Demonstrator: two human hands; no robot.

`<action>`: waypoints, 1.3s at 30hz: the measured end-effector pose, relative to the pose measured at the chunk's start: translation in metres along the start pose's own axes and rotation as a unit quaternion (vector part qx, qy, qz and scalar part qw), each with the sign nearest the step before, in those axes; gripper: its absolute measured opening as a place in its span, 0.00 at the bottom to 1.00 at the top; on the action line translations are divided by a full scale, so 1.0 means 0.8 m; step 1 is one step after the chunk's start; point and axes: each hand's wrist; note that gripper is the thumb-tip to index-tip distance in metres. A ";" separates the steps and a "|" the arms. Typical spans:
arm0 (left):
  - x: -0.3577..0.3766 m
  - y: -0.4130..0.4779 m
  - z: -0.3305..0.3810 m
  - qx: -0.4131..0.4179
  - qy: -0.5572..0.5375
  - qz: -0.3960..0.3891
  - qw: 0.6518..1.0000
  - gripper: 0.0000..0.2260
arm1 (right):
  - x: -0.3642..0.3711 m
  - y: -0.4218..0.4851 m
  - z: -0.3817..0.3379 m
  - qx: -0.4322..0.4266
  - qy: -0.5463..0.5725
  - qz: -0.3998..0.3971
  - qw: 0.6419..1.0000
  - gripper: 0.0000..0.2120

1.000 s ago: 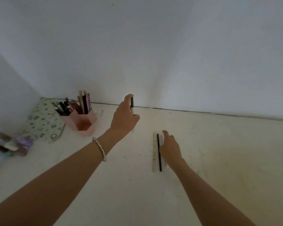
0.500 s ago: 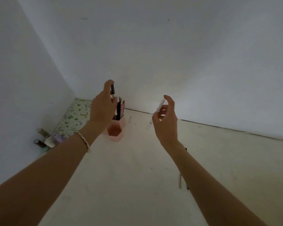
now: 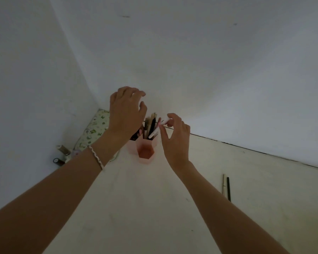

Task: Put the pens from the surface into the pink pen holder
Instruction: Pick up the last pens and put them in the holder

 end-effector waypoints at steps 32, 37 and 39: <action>0.142 -0.199 0.332 -0.117 -0.094 -0.445 0.883 0.17 | -0.279 -0.112 0.180 0.171 -0.126 0.155 0.965 0.17; 0.146 -0.202 0.344 -0.037 -0.020 -0.419 0.907 0.24 | -0.274 -0.123 0.188 0.192 -0.119 0.116 0.967 0.17; 0.145 -0.194 0.341 -0.045 -0.051 -0.408 0.910 0.23 | -0.272 -0.122 0.190 0.206 -0.115 0.086 0.968 0.18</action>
Point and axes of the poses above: each hand's wrist, its own y-axis towards the middle knuckle, its own x-axis out of the palm, z = x × y, and after that the axes turned 4 degrees about x, right-handed
